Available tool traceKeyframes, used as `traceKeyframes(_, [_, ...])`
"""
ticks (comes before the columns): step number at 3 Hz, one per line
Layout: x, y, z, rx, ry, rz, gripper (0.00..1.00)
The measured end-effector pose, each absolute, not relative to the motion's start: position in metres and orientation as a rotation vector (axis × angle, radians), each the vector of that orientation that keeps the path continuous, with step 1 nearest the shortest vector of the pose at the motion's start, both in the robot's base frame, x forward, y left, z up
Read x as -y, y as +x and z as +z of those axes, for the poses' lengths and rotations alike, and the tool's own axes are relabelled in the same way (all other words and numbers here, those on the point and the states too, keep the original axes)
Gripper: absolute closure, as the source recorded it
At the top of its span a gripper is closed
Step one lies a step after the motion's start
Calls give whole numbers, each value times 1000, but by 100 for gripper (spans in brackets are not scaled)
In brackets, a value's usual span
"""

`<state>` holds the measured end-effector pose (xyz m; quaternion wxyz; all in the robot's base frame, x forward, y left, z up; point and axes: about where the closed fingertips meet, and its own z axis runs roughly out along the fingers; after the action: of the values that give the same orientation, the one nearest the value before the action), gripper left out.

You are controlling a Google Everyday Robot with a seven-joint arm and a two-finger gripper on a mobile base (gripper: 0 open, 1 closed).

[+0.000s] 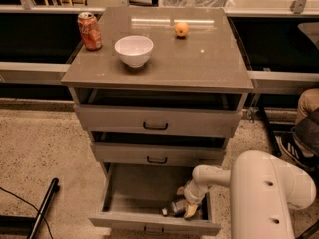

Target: Pick blue plastic bottle from bottom drawer and place on counter

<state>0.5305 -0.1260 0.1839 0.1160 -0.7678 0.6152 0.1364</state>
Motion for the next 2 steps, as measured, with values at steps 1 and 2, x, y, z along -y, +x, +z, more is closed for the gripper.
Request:
traceKeyframes(1, [124, 526, 168, -1813, -2258, 406, 32])
traceKeyframes(2, [119, 530, 152, -1781, -2278, 386, 32])
